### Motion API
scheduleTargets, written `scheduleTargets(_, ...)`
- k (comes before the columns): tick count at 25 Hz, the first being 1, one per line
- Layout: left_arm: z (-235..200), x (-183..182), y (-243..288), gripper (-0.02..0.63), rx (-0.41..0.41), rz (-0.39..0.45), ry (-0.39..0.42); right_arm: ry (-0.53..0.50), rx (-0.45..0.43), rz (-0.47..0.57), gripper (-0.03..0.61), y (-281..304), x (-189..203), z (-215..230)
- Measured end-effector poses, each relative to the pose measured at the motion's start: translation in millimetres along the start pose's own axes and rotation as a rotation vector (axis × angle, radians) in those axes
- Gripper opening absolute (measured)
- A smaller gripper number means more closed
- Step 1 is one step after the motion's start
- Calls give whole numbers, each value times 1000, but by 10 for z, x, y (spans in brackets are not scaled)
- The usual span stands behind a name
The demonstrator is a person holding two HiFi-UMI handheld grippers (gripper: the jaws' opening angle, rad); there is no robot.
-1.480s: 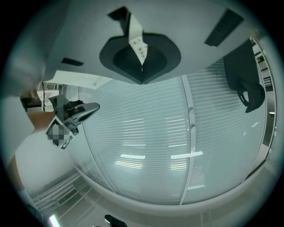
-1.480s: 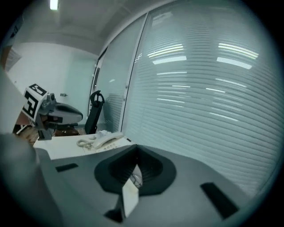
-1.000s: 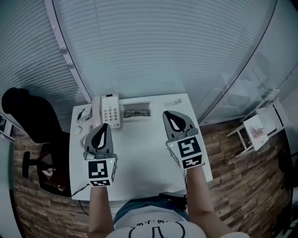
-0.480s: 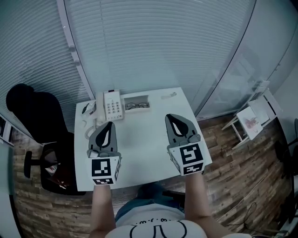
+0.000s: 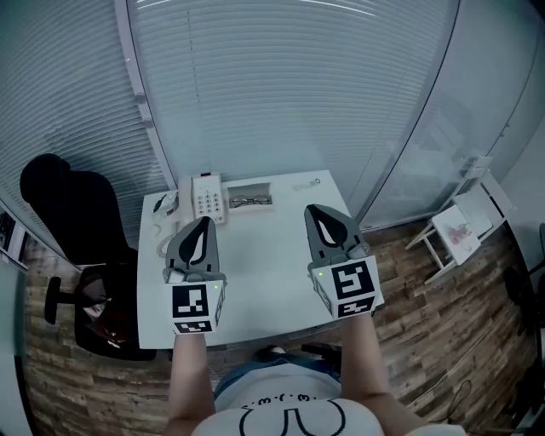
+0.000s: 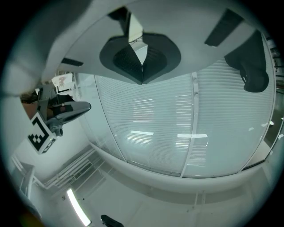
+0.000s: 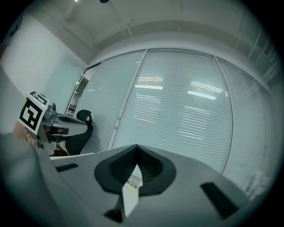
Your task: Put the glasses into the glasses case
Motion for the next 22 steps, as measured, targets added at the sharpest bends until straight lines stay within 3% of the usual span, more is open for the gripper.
scheduleTargets(22,57,-174,75,17,-45,12,27,-8,-17,62,9,-23,-168,261)
Point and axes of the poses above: the fingertips, and each gripper's own axes: y forward along the fingers, z to its right, x out of its underside, the point moved 3 cm from there along -y, backward along the fingers, and after that the axes turned 7 degrees about z, right-handed, at the moved point
